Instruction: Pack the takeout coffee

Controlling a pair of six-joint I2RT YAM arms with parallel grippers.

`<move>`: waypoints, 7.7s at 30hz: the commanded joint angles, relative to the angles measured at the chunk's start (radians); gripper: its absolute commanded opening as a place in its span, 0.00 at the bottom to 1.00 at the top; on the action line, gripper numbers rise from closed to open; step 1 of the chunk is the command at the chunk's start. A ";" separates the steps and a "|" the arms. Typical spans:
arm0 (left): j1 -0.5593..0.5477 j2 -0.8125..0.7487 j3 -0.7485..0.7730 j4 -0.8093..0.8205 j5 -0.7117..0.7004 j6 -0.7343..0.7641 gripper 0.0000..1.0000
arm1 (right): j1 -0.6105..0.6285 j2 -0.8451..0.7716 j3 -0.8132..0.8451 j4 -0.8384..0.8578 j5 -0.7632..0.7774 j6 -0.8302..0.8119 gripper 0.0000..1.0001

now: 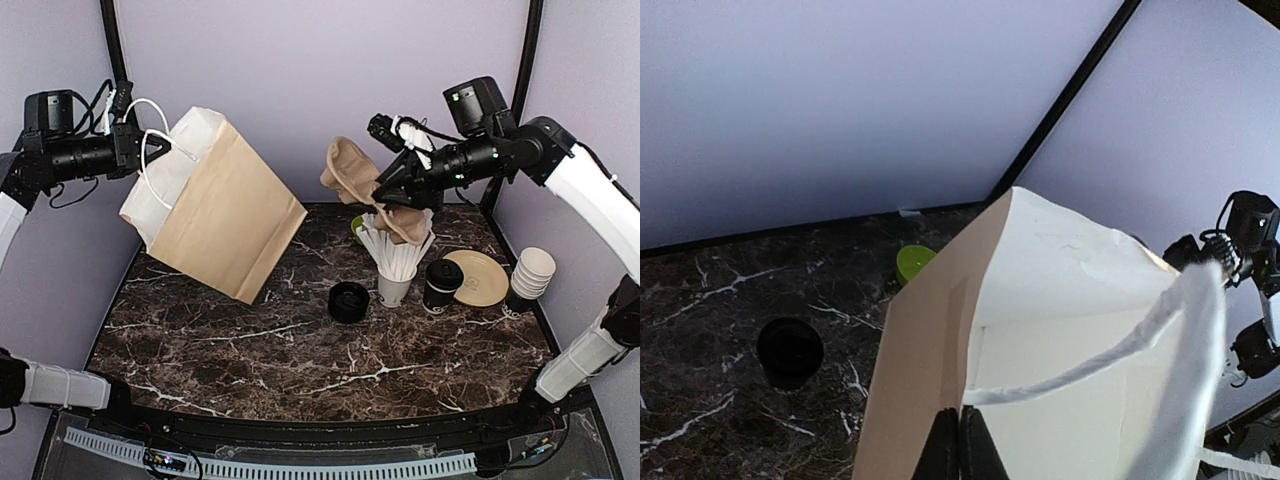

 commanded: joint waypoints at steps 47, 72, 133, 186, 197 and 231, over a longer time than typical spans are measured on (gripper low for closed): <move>-0.637 0.719 0.352 -0.240 0.113 0.271 0.40 | 0.104 0.027 0.242 -0.080 -0.401 -0.073 0.32; -0.429 0.254 0.017 -0.008 -0.201 0.139 0.73 | 0.208 0.112 0.151 -0.021 -0.332 -0.027 0.31; -0.971 0.127 -0.329 0.241 -0.267 0.398 0.62 | 0.111 0.098 0.015 0.046 -0.303 0.172 0.28; -1.073 0.060 -0.287 0.211 -0.294 0.413 0.12 | 0.215 0.149 0.087 0.022 -0.387 0.124 0.26; -1.073 0.044 -0.288 0.194 -0.319 0.426 0.10 | 0.215 0.200 0.180 0.016 -0.431 0.138 0.26; -1.079 -0.019 -0.328 0.234 -0.315 0.405 0.15 | 0.243 0.133 -0.115 0.038 -0.223 0.062 0.25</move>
